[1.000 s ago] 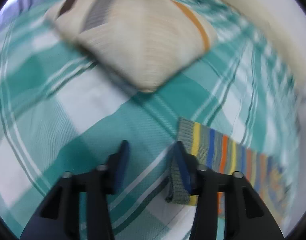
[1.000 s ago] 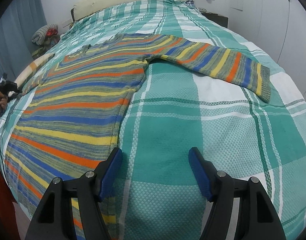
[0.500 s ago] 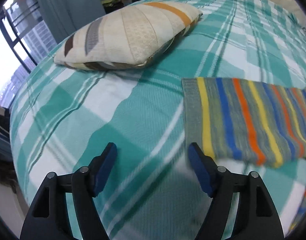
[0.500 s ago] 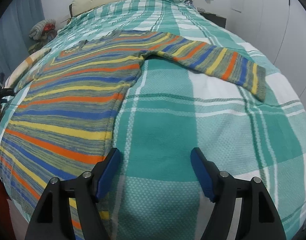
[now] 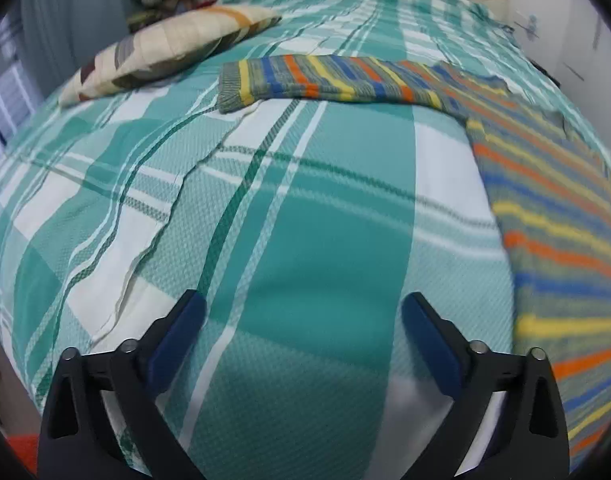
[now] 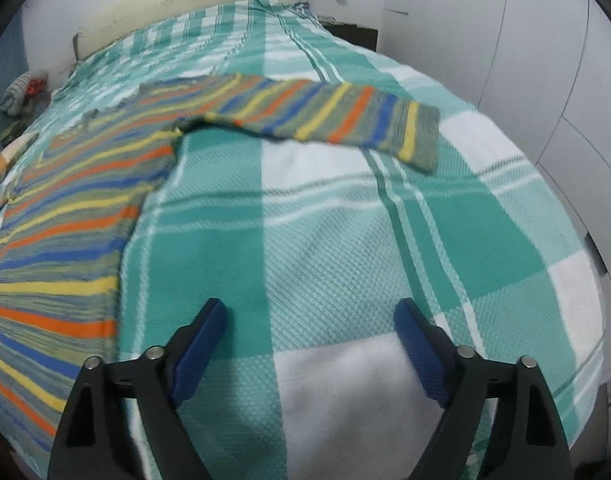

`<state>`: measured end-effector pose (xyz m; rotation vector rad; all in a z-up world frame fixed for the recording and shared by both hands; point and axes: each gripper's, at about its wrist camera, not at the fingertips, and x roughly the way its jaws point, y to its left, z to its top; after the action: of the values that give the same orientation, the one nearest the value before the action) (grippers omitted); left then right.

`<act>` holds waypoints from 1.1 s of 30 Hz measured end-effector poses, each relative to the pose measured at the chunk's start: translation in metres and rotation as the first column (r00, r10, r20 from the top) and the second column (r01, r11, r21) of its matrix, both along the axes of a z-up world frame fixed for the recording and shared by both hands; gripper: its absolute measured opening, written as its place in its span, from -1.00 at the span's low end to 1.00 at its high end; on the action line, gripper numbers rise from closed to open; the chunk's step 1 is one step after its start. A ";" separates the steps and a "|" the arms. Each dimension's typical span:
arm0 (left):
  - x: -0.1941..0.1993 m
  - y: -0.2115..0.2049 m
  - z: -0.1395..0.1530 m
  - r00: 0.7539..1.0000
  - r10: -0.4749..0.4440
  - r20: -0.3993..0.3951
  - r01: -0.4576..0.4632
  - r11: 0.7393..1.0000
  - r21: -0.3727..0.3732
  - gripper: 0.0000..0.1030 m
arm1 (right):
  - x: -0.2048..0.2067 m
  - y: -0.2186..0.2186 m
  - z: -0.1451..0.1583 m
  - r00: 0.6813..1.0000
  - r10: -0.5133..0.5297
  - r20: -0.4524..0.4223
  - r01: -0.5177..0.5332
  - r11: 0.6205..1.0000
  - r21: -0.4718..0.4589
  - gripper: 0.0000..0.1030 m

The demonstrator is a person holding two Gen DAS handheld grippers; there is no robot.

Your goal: Fold small clothes

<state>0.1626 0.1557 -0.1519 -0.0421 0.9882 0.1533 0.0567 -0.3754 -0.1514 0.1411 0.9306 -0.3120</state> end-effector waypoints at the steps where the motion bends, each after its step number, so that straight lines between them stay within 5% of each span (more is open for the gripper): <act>1: 0.000 -0.002 0.000 1.000 -0.006 -0.006 0.006 1.000 0.010 0.99 | 0.000 -0.001 -0.004 1.000 -0.004 -0.002 0.004 1.000 0.000 0.89; 20: -0.006 0.000 -0.003 1.000 -0.008 0.005 0.008 1.000 -0.008 0.99 | -0.007 0.006 -0.015 1.000 0.017 0.015 -0.016 1.000 -0.020 0.99; 33: -0.005 -0.007 -0.005 1.000 -0.017 -0.013 0.017 0.998 0.054 0.99 | -0.005 0.006 -0.016 1.000 0.019 0.010 -0.019 1.000 -0.022 1.00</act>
<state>0.1575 0.1482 -0.1566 0.0168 0.9963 0.1648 0.0513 -0.3697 -0.1671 0.1141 0.9176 -0.3034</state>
